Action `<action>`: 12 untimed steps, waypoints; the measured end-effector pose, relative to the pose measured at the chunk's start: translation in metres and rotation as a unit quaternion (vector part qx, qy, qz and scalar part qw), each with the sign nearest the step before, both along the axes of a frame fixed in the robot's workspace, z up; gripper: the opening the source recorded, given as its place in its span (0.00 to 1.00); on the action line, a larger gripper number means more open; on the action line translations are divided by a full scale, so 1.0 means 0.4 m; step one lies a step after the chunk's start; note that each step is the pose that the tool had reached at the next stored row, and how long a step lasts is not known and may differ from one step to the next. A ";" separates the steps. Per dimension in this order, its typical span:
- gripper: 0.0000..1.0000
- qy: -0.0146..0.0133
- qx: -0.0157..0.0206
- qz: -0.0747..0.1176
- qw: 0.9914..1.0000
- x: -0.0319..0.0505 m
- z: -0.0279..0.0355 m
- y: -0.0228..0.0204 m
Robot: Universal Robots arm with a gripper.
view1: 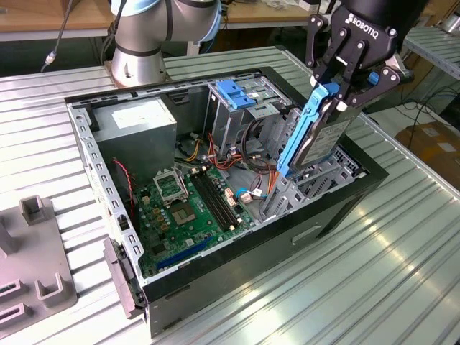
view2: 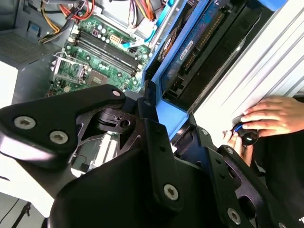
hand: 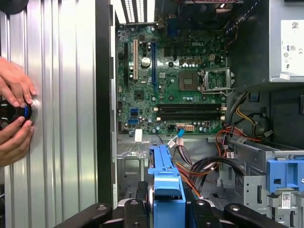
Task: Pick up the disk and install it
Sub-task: 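Insert the disk into the insertion slot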
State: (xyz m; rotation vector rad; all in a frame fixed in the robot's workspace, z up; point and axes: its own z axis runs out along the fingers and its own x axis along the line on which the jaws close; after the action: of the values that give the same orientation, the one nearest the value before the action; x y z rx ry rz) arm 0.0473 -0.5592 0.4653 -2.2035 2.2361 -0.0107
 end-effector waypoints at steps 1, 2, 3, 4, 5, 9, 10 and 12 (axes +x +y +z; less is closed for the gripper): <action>0.37 0.000 0.000 0.000 1.000 0.007 -0.001 0.000; 0.37 0.000 -0.001 0.000 1.000 0.020 -0.003 0.000; 0.37 0.000 -0.002 0.000 1.000 0.026 -0.004 0.000; 0.37 0.000 -0.002 0.000 1.000 0.031 -0.005 0.000; 0.37 0.000 -0.002 0.000 1.000 0.036 -0.006 0.000; 0.37 0.000 -0.003 0.000 1.000 0.049 -0.015 0.000; 0.37 0.000 -0.003 0.000 1.000 0.049 -0.021 0.000; 0.37 0.000 -0.003 0.000 1.000 0.049 -0.028 -0.001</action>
State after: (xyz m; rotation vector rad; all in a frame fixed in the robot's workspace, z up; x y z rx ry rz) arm 0.0668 -0.5596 0.4543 -2.2067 2.2396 -0.0183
